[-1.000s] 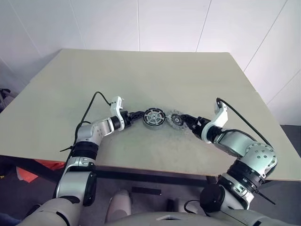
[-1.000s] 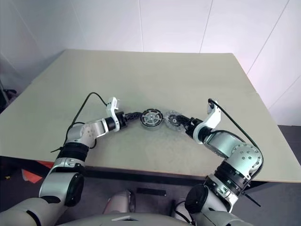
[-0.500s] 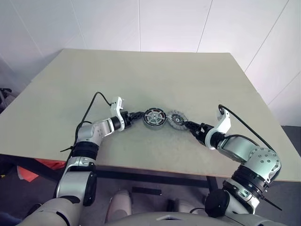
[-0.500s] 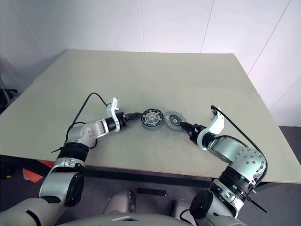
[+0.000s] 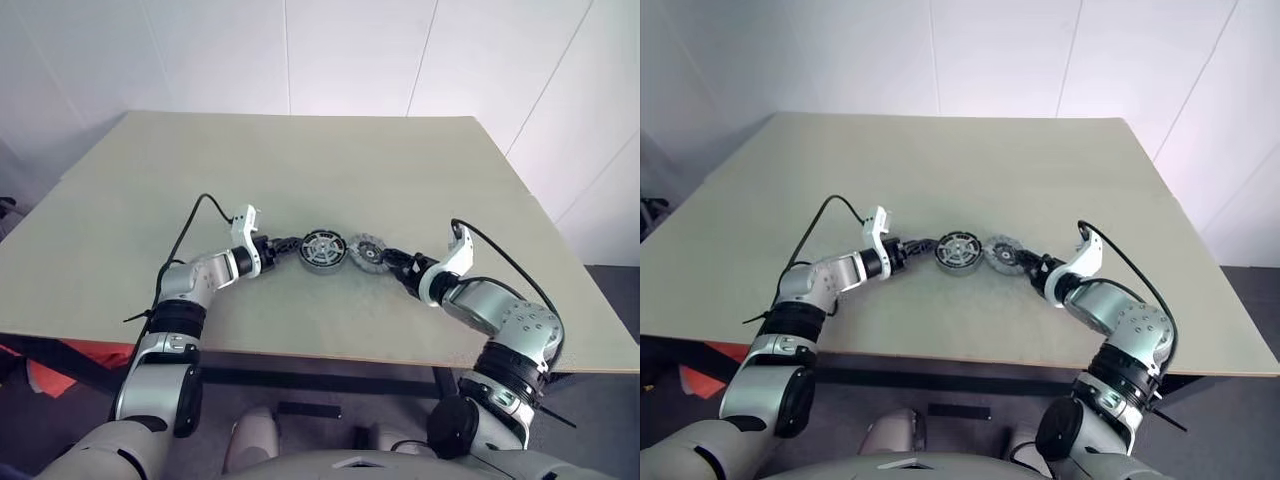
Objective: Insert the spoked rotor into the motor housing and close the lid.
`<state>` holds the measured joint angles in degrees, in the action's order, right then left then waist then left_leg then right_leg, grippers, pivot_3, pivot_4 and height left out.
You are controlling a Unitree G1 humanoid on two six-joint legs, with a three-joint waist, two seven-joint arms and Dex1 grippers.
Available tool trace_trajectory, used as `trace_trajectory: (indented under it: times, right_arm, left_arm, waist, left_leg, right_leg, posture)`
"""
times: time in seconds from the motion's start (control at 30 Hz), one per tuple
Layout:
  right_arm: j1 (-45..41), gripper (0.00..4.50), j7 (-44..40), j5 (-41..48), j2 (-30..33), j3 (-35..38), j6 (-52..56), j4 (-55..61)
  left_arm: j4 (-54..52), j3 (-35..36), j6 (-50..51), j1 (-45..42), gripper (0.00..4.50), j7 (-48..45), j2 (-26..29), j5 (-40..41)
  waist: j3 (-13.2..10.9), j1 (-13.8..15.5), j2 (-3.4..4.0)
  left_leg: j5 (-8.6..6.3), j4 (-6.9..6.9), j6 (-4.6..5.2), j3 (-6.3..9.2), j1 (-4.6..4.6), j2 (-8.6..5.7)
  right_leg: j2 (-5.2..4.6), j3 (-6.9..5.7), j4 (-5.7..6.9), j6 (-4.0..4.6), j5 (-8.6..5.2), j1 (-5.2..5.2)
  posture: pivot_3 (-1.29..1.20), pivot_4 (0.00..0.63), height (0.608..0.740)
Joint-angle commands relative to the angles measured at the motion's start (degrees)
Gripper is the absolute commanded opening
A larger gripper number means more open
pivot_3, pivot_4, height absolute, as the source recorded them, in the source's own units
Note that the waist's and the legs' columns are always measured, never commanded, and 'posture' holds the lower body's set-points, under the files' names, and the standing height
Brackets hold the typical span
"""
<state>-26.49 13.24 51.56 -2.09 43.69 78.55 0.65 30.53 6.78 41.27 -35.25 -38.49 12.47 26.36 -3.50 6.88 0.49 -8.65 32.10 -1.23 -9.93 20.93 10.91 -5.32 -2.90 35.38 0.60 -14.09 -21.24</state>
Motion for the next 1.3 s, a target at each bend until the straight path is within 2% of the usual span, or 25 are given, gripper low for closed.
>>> trace_trajectory:
  times: [0.03,0.3,0.47,0.57,0.73,1.3]
  right_arm:
    - [-1.39,2.71,-0.68,-1.08,-0.10,-2.65,-2.47,-3.35]
    - [-4.84,2.71,-2.34,0.16,-0.04,-4.09,-7.31,-7.39]
    - [-7.81,2.71,-3.78,0.25,0.21,-5.39,-10.47,-11.28]
    - [-8.59,2.71,-4.51,0.16,0.48,-6.43,-11.88,-12.75]
    - [-8.81,2.71,-6.04,0.73,0.59,-7.97,-14.53,-12.39]
    - [-8.66,2.71,-6.35,1.50,1.38,-9.98,-18.46,-11.28]
  left_arm:
    - [-2.43,0.47,0.07,-0.68,2.39,-0.10,0.72,0.20]
    - [-2.69,0.56,-0.25,-0.17,2.39,0.24,0.42,0.25]
    - [-2.92,0.49,-0.22,0.03,2.39,0.50,0.05,0.31]
    - [-2.92,0.53,-0.24,0.07,2.39,0.52,0.05,0.28]
    - [-3.34,0.60,-0.08,0.29,2.39,0.75,0.05,0.35]
    - [-3.44,0.40,-0.17,0.46,2.39,0.99,0.00,0.28]
  waist:
    - [0.00,-0.02,0.00]
    - [0.00,-0.21,0.00]
    - [0.00,-0.04,0.00]
    - [0.00,0.26,0.01]
    - [0.00,0.36,0.01]
    - [-0.01,0.32,0.01]
  left_leg:
    - [0.00,0.00,0.01,0.00,0.00,0.00]
    - [-0.01,-0.01,0.02,0.02,0.00,0.00]
    - [0.01,-0.03,-0.01,-0.01,0.32,-0.03]
    - [-0.07,-0.03,0.12,0.00,0.73,-0.05]
    - [-0.19,-0.03,0.30,-0.01,1.20,-0.09]
    - [-0.13,0.02,0.20,0.01,1.05,-0.06]
  right_leg:
    - [0.00,0.00,-0.04,-0.01,0.00,0.00]
    - [0.00,0.00,-0.11,-0.04,0.09,-0.24]
    - [0.00,0.01,-0.09,0.09,0.39,-0.59]
    - [0.03,-0.01,0.03,0.58,0.79,-1.00]
    - [0.09,-0.08,0.00,0.41,0.91,-1.32]
    - [0.07,-0.08,-0.06,0.56,0.82,-1.17]
  posture:
    - [0.00,0.000,0.740]
    - [0.00,0.000,0.740]
    - [0.00,0.000,0.740]
    - [0.00,0.000,0.740]
    - [0.00,0.000,0.740]
    - [0.00,0.000,0.740]
